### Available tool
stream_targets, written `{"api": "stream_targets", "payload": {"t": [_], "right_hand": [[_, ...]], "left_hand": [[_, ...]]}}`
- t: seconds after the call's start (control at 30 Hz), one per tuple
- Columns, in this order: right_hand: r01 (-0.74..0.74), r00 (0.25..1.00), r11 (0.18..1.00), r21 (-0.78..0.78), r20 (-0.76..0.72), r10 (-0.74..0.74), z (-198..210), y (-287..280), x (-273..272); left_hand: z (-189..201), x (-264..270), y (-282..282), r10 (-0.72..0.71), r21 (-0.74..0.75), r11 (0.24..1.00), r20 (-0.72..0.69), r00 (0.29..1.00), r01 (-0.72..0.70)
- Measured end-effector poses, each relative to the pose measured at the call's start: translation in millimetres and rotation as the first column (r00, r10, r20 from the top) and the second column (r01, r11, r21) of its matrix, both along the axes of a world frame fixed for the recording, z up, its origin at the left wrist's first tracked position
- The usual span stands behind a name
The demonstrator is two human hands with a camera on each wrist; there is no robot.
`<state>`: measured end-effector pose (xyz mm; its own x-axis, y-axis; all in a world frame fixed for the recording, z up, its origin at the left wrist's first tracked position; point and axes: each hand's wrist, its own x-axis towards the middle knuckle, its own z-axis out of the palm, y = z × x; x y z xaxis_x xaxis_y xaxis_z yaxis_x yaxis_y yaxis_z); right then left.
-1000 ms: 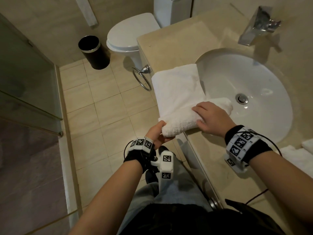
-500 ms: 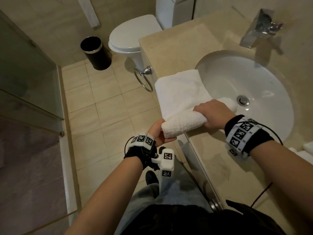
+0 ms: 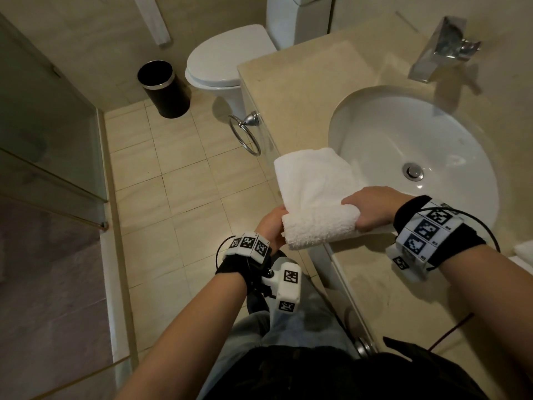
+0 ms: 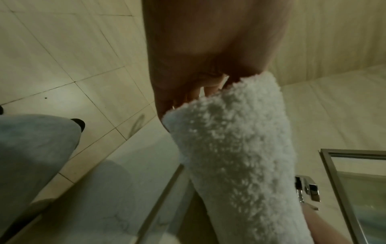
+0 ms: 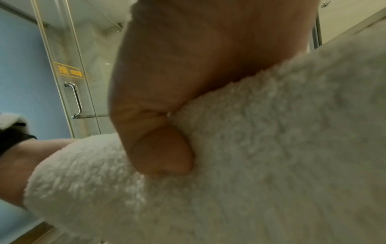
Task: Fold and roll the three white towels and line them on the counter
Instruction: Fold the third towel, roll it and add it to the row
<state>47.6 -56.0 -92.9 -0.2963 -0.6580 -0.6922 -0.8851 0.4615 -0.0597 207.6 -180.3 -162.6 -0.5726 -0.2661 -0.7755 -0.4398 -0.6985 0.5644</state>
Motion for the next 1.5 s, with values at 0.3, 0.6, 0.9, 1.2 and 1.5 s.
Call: {"api": "stream_targets", "payload": {"t": [0.3, 0.6, 0.9, 1.2, 1.5], "right_hand": [[0.089, 0.993, 0.988, 0.123, 0.071, -0.098, -0.6, -21.7, -6.1], [0.165, 0.982, 0.98, 0.111, 0.071, -0.173, -9.1, -27.0, -17.1], [0.312, 0.949, 0.947, 0.075, 0.014, -0.313, -8.6, -16.2, -40.4], [-0.01, 0.942, 0.832, -0.555, -0.284, -0.178, -20.9, 10.4, -1.6], [-0.04, 0.95, 0.877, -0.479, -0.29, -0.115, -37.6, 27.6, 24.2]], "left_hand": [[-6.9, 1.2, -0.4, 0.054, -0.018, 0.998, -0.007, 0.998, -0.055], [1.6, 3.7, 0.2, -0.038, -0.076, 0.997, -0.087, 0.995, 0.032], [10.9, -3.9, 0.3, -0.056, -0.216, 0.976, -0.065, 0.996, 0.041], [14.3, -19.1, -9.8, -0.068, -0.228, 0.969, 0.113, 0.991, 0.093], [13.5, -21.1, -11.9, -0.084, -0.213, 0.971, 0.114, 0.99, 0.107]]}}
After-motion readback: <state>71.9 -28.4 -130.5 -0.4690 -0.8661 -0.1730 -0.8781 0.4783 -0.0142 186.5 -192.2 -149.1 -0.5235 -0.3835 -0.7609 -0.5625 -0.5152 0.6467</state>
